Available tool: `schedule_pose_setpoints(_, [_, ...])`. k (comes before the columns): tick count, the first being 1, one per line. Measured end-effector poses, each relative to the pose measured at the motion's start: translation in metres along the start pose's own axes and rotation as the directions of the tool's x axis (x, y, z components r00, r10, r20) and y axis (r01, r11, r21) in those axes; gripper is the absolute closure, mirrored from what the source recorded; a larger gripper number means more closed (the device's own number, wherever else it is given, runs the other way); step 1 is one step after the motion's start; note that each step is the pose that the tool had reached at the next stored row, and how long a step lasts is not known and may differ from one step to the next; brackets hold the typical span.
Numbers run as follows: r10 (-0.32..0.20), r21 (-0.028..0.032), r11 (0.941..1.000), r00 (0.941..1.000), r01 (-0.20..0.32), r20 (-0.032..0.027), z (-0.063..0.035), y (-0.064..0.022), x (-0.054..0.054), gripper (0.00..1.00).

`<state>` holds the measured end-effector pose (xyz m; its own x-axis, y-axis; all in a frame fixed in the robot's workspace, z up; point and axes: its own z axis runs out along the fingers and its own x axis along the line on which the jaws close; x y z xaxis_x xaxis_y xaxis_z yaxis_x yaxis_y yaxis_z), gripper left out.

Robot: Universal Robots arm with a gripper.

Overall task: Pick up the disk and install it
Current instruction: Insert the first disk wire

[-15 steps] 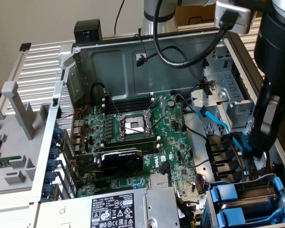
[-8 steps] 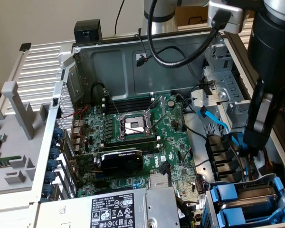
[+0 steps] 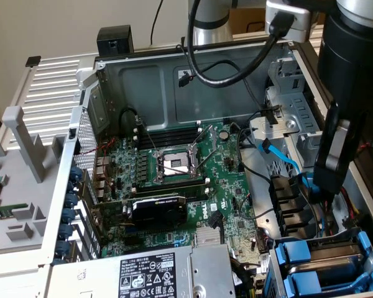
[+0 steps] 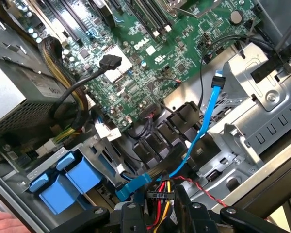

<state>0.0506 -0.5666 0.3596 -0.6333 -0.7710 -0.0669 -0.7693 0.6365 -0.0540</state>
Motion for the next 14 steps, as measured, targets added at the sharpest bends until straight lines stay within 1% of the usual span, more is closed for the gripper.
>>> schedule_pose_setpoints(7, [0.012,0.0094,0.9999,0.9999,-0.012,-0.0108,-0.0002,0.0016,0.0007,0.64])
schedule_pose_setpoints(10, [0.023,0.0114,0.9997,0.9997,-0.023,-0.0129,-0.0009,0.0018,0.0009,0.64])
schedule_pose_setpoints(14, [0.041,0.0126,0.9991,0.9991,-0.040,-0.0138,-0.0016,0.0029,0.0018,0.64])
